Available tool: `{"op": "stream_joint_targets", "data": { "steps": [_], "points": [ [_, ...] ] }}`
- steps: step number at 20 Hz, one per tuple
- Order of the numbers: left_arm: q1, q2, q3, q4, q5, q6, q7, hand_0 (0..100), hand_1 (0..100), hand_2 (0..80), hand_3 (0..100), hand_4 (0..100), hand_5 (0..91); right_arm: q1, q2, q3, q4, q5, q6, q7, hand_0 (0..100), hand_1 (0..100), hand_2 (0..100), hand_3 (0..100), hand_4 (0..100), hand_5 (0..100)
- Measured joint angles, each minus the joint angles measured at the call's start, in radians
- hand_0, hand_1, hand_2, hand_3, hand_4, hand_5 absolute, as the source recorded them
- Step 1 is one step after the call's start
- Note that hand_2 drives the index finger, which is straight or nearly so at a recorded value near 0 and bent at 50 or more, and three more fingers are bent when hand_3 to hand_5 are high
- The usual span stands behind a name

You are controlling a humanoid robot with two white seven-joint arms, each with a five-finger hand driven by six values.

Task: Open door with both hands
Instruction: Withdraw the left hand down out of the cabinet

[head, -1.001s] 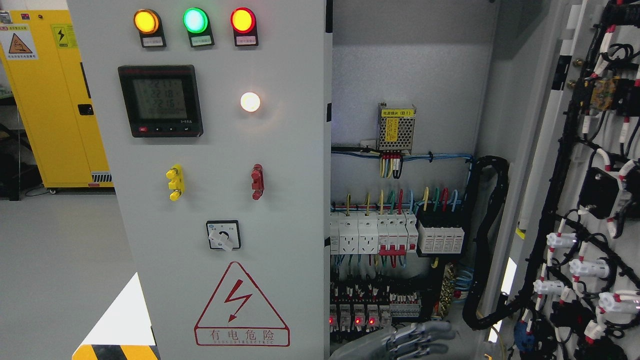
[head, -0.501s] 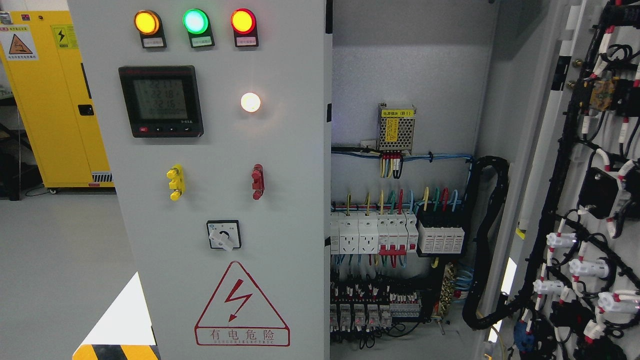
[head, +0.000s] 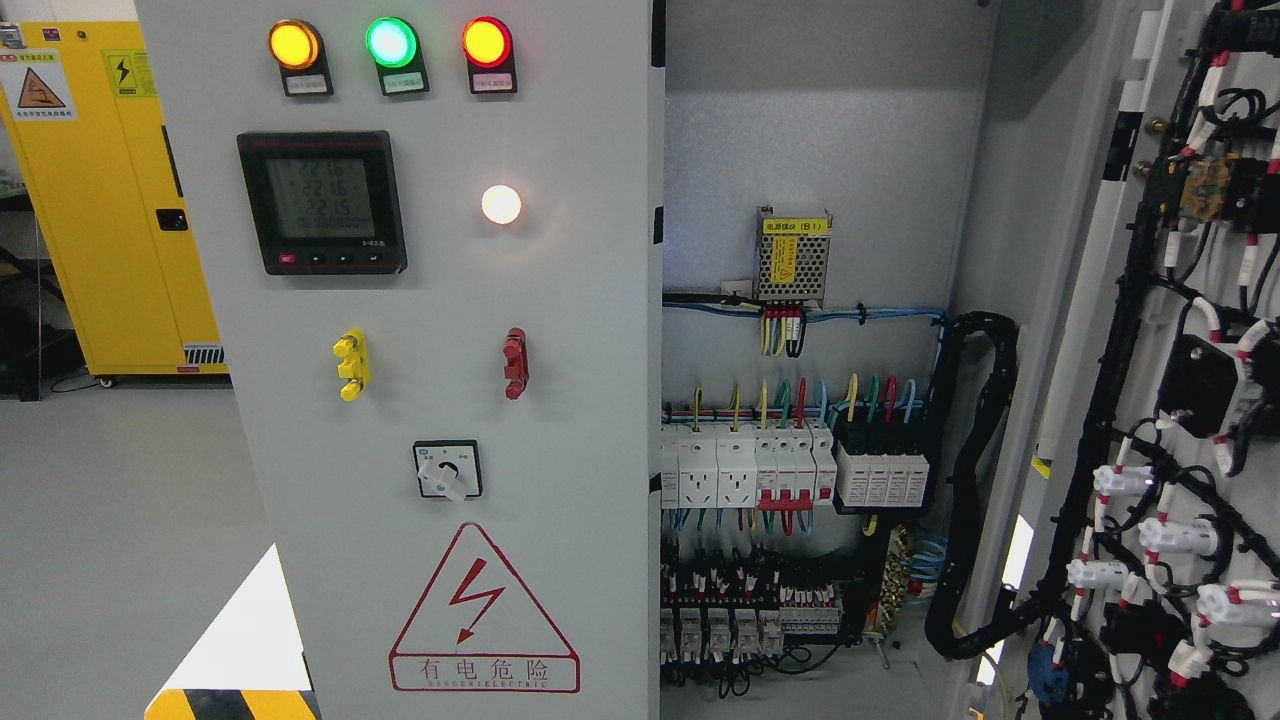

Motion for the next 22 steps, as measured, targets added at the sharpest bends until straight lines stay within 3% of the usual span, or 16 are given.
{"op": "stream_joint_targets", "data": {
  "steps": [8,15,22],
  "points": [
    [0.022,-0.05,0.102,0.33,-0.01,0.035,0.002,12,56,0.0,0,0,0.0,0.0,0.0,0.0,0.0,0.0,0.0,0.0,0,50,4,0,0,0],
    [0.027,-0.072,0.147,0.497,-0.013,0.16,0.185,12,56,0.0,0,0,0.0,0.0,0.0,0.0,-0.001,0.0,0.0,0.0,0,50,4,0,0,0],
    [0.029,-0.084,0.163,0.585,-0.014,0.18,0.302,12,56,0.0,0,0,0.0,0.0,0.0,0.0,-0.01,0.0,0.0,0.0,0,50,4,0,0,0]
  ]
}}
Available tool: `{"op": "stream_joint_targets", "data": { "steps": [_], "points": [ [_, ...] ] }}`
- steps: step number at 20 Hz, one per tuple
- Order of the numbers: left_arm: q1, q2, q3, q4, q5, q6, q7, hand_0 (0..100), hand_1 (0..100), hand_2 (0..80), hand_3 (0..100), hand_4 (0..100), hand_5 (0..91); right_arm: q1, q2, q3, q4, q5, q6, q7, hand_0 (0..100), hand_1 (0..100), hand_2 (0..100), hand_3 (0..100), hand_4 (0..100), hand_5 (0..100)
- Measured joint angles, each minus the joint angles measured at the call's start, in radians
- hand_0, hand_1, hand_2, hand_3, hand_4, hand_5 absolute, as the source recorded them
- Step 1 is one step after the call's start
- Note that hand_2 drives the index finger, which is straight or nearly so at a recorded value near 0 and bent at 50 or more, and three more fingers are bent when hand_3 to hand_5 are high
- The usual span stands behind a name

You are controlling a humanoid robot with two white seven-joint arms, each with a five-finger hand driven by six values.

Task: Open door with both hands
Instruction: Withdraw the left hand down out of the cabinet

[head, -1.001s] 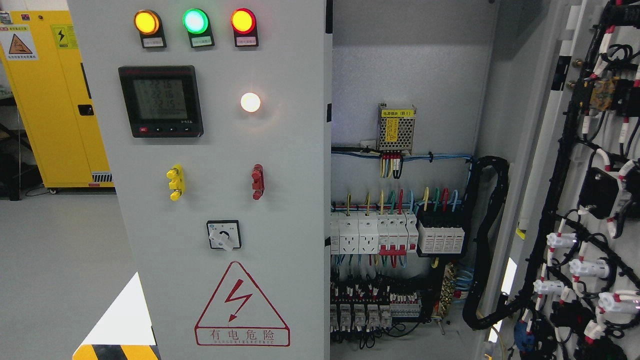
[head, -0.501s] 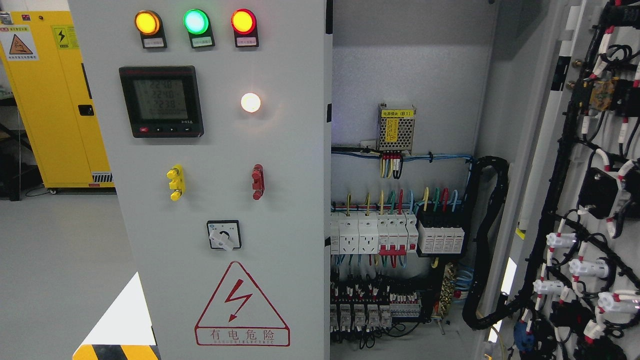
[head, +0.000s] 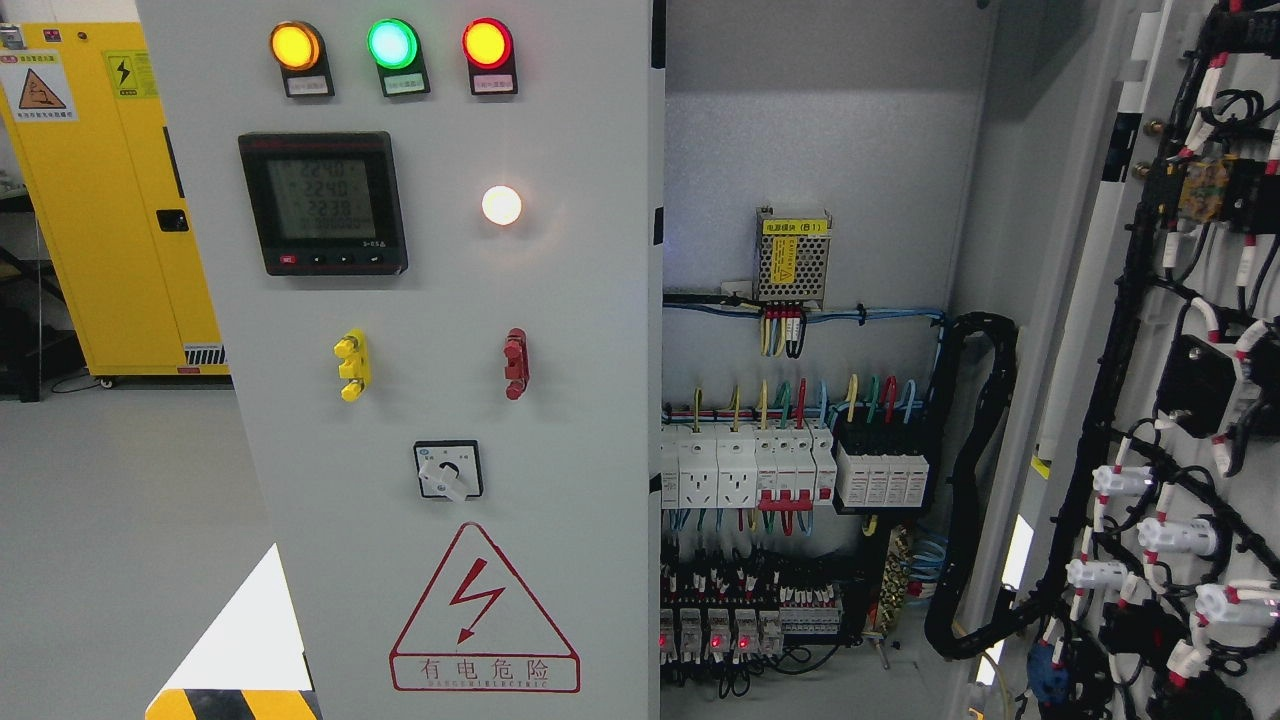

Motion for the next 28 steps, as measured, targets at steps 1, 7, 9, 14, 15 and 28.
{"op": "stream_joint_targets", "data": {
  "steps": [1,7,9,14,15,28],
  "points": [
    [0.0,-0.001,0.0,0.008,0.0,0.002,0.006,12,56,0.0,0,0,0.0,0.0,0.0,0.0,-0.004,0.0,0.0,0.0,0,50,4,0,0,0],
    [0.0,-0.006,-0.002,0.047,0.0,-0.056,0.022,12,56,0.0,0,0,0.0,0.049,0.0,0.0,-0.132,0.0,-0.003,0.0,0,50,4,0,0,0],
    [0.0,-0.007,-0.001,0.055,0.004,-0.063,0.024,12,56,0.0,0,0,0.0,0.087,0.006,0.0,-0.221,0.0,-0.003,0.0,0,50,4,0,0,0],
    [0.001,-0.008,-0.001,0.071,0.004,-0.069,0.024,12,56,0.0,0,0,0.0,0.196,0.027,0.028,-0.498,0.0,-0.06,0.002,0,50,4,0,0,0],
    [0.001,-0.005,-0.001,0.074,0.004,-0.07,0.025,12,56,0.0,0,0,0.0,0.219,0.03,0.036,-0.564,0.0,-0.096,0.003,0,50,4,0,0,0],
    [0.001,0.025,-0.002,0.091,0.001,-0.04,0.03,12,56,0.0,0,0,0.0,0.332,0.063,0.116,-1.349,0.0,-0.222,-0.004,0,50,4,0,0,0]
  ]
}}
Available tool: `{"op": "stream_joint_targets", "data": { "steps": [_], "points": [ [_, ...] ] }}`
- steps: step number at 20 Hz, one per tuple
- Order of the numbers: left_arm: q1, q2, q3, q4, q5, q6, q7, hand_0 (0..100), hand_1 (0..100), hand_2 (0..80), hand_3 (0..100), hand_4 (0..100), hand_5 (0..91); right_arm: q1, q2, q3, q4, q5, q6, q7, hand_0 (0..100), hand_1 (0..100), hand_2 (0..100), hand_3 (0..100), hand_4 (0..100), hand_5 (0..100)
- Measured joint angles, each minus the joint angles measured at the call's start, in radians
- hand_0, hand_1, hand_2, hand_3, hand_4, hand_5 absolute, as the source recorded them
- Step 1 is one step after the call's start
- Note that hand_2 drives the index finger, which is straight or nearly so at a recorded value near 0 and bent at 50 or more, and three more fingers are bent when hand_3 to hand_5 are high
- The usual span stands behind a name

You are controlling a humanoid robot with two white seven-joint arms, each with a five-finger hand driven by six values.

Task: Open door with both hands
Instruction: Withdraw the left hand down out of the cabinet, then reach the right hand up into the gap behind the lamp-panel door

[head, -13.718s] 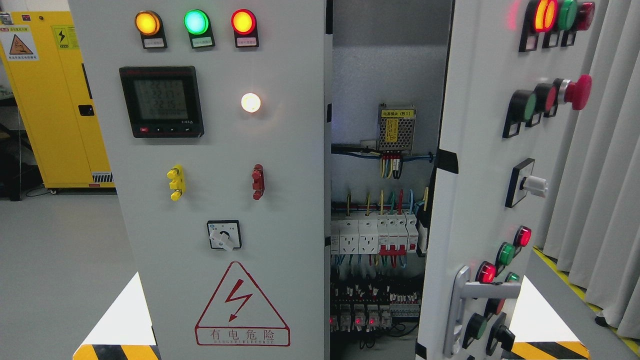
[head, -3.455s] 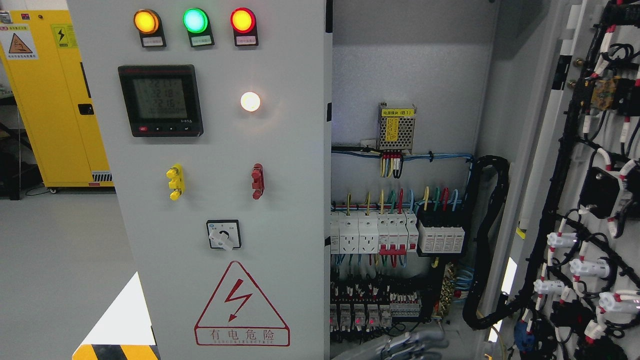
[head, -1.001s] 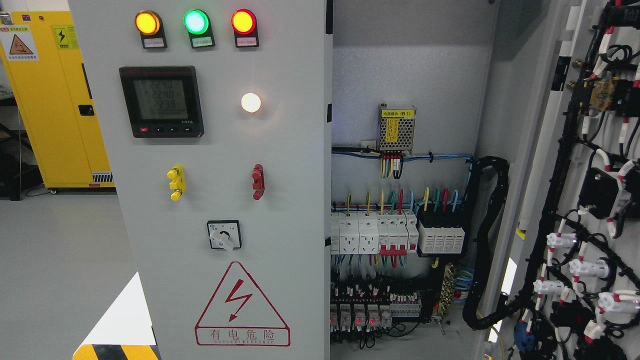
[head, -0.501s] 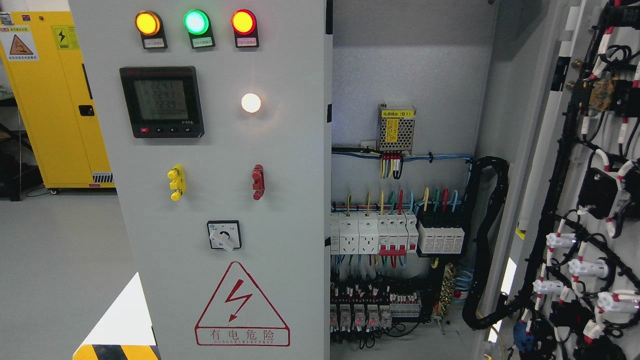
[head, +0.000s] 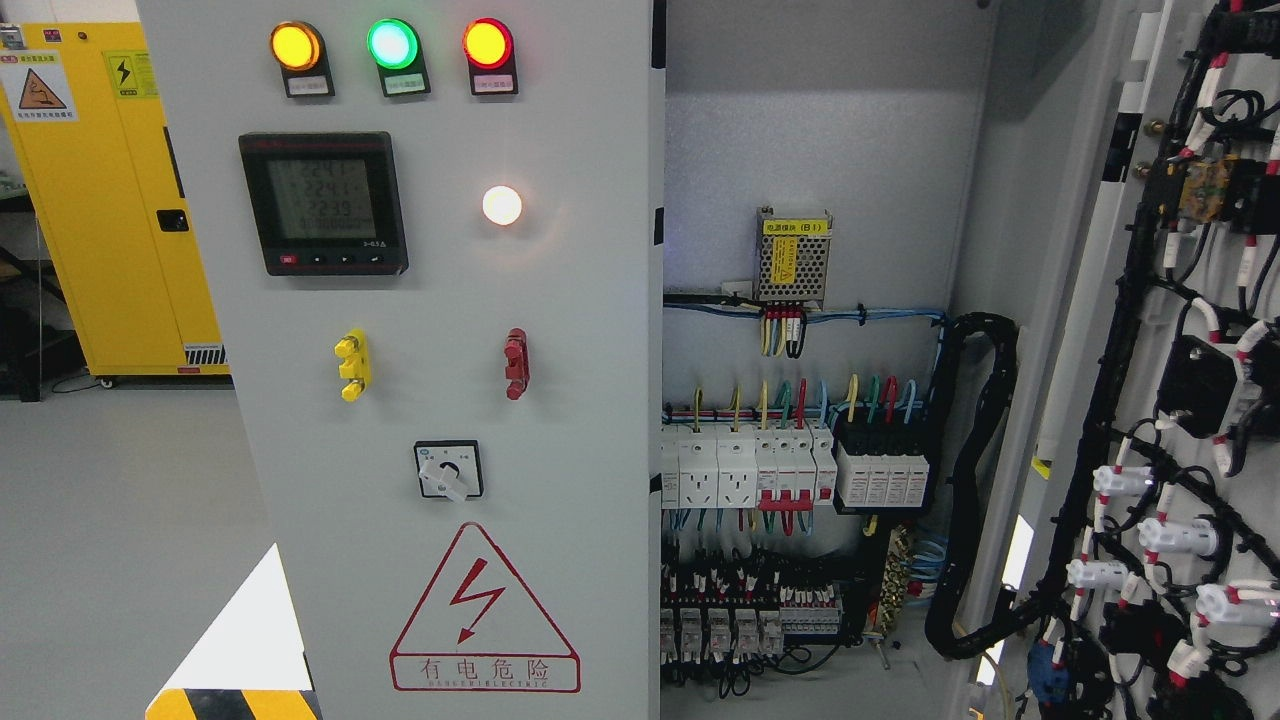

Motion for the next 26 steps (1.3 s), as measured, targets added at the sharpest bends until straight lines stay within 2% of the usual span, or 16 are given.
{"op": "stream_joint_targets", "data": {
  "steps": [6,15,20,26],
  "points": [
    [0.0,0.012,-0.001,0.003,0.0,0.04,0.063,12,56,0.0,0,0,0.0,-0.039,0.018,0.058,-0.257,0.0,-0.006,-0.004,0,50,4,0,0,0],
    [0.0,0.024,0.0,0.006,0.001,0.043,0.071,12,56,0.0,0,0,0.0,-0.158,0.041,0.128,-0.461,0.0,-0.007,-0.009,0,50,4,0,0,0],
    [0.0,0.027,-0.001,0.007,0.001,0.033,0.072,12,56,0.0,0,0,0.0,-0.239,0.049,0.149,-0.506,0.0,0.029,-0.013,0,50,4,0,0,0],
    [0.0,0.022,-0.002,0.007,0.001,0.032,0.074,12,56,0.0,0,0,0.0,-0.363,0.056,0.161,-0.516,0.0,0.13,-0.007,0,50,4,0,0,0]
  ]
}}
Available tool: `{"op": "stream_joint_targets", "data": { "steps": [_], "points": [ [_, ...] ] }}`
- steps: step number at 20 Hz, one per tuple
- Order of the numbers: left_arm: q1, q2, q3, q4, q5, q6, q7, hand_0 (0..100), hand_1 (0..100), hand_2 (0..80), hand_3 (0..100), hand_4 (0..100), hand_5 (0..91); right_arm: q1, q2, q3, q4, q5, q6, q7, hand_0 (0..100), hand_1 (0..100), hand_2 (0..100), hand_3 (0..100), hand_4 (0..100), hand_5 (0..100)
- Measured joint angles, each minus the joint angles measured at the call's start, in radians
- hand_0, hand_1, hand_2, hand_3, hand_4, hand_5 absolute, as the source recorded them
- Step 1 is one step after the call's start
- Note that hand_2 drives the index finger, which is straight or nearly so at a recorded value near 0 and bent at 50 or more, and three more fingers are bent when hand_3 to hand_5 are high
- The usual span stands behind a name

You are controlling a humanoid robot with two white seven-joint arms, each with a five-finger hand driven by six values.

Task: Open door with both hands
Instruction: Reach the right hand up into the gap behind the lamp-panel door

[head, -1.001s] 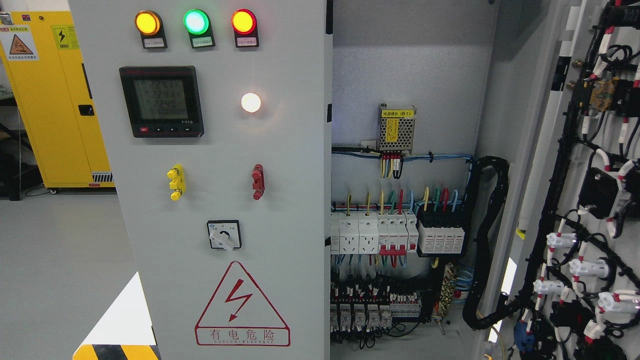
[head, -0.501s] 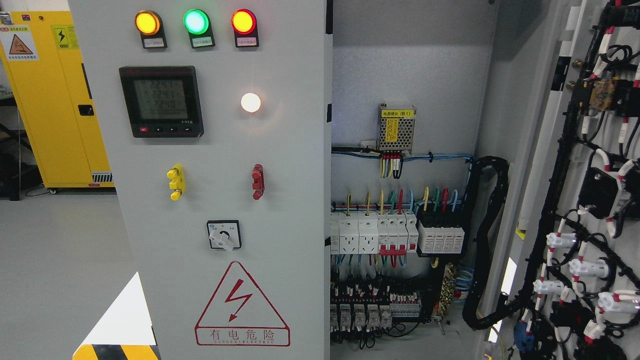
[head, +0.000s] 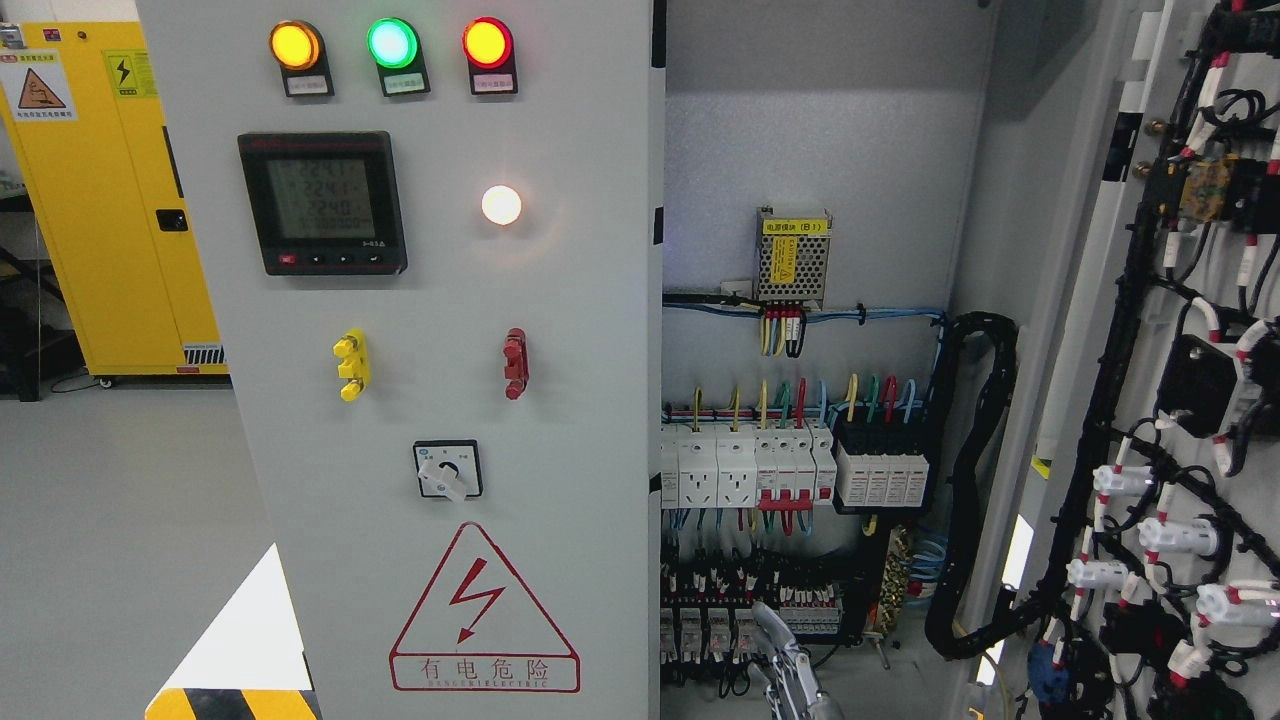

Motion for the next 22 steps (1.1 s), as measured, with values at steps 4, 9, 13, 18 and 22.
{"op": "stream_joint_targets", "data": {
  "steps": [4,9,13,18,22],
  "points": [
    [0.0,-0.002,-0.001,0.0,-0.001,-0.005,-0.004,12,56,0.0,0,0,0.0,-0.091,0.003,0.007,0.02,0.0,0.022,0.0,0,50,4,0,0,0],
    [0.0,-0.009,-0.001,0.001,-0.001,0.006,-0.007,12,56,0.0,0,0,0.0,-0.211,0.005,0.009,0.071,0.0,0.028,0.001,0,50,4,0,0,0],
    [-0.016,-0.013,-0.002,0.0,-0.001,0.009,-0.003,12,56,0.0,0,0,0.0,-0.297,0.006,0.009,0.124,0.0,0.04,0.005,0,50,4,0,0,0],
    [-0.031,-0.016,-0.002,0.001,-0.002,0.009,0.001,12,56,0.0,0,0,0.0,-0.402,0.008,0.0,0.194,0.0,0.076,0.004,0,50,4,0,0,0],
    [-0.036,-0.026,-0.002,0.001,-0.002,0.009,0.004,12,56,0.0,0,0,0.0,-0.464,0.008,-0.008,0.244,0.0,0.095,0.004,0,50,4,0,0,0]
  ]
}}
